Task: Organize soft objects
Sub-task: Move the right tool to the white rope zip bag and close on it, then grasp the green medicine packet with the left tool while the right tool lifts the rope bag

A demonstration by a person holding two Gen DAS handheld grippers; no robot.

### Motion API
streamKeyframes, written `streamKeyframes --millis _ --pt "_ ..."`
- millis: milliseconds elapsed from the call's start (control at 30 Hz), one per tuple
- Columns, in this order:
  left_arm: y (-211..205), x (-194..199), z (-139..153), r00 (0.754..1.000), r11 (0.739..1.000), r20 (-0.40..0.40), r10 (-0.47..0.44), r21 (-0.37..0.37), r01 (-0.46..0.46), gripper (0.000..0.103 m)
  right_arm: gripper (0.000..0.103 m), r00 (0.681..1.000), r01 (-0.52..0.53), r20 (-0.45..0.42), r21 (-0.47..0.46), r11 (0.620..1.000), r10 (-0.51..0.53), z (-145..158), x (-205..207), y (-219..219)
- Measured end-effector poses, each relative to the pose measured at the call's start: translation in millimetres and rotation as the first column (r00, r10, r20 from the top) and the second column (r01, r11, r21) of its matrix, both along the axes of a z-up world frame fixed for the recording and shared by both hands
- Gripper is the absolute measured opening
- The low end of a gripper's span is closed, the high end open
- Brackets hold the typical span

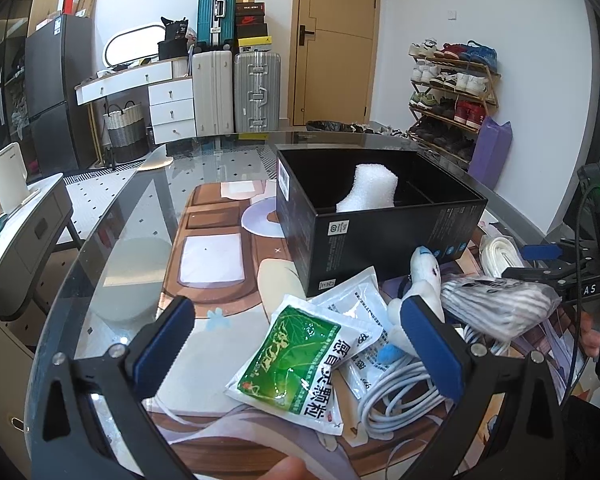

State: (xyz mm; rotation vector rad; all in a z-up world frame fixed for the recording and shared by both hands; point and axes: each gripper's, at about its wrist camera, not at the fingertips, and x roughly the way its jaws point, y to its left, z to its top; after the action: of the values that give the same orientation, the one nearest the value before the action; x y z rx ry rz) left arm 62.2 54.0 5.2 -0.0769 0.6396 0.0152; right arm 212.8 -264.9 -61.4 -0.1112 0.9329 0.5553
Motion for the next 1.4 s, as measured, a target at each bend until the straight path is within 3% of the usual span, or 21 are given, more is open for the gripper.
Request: streamKeyframes --millis 267,533,900,933,1067,1100,1400 --pt "0.5 0.2 -0.7 1.0 1.0 -0.002 0.0 -0.006 0.0 0.103 0.1 1.0 -0.008 0.012 -0.106 0.994 0.01 -12.5 2.8 12.6" --pt "3.3 1.4 -2.2 1.0 1.0 -0.008 0.007 -0.023 -0.008 0.103 0.1 1.0 0.012 0.025 -0.119 0.993 -0.009 -14.7 3.8 -8.9" --pt "0.3 0.7 -2.2 1.0 1.0 -0.007 0.008 -0.003 -0.008 0.103 0.1 1.0 0.021 0.025 -0.116 0.993 -0.018 -17.0 10.5 8.6" --pt "0.2 0.5 -2.1 1.0 1.0 -0.006 0.009 -0.002 -0.009 0.103 0.098 0.999 0.023 0.027 -0.113 0.993 -0.02 -16.9 10.4 8.8" --pt "0.2 0.4 -2.1 1.0 1.0 -0.007 0.008 -0.003 -0.008 0.103 0.065 0.998 0.007 0.066 -0.09 0.996 -0.001 -12.1 4.2 6.9" --pt "0.3 0.3 -2.1 1.0 1.0 -0.007 0.008 -0.004 -0.008 0.103 0.061 0.997 0.001 0.071 -0.082 0.997 0.005 -11.1 3.0 6.1" --pt "3.5 0.4 -2.1 1.0 1.0 -0.009 0.009 -0.02 -0.009 0.103 0.045 0.997 -0.02 0.078 -0.053 0.998 0.024 -8.8 -1.7 1.5"
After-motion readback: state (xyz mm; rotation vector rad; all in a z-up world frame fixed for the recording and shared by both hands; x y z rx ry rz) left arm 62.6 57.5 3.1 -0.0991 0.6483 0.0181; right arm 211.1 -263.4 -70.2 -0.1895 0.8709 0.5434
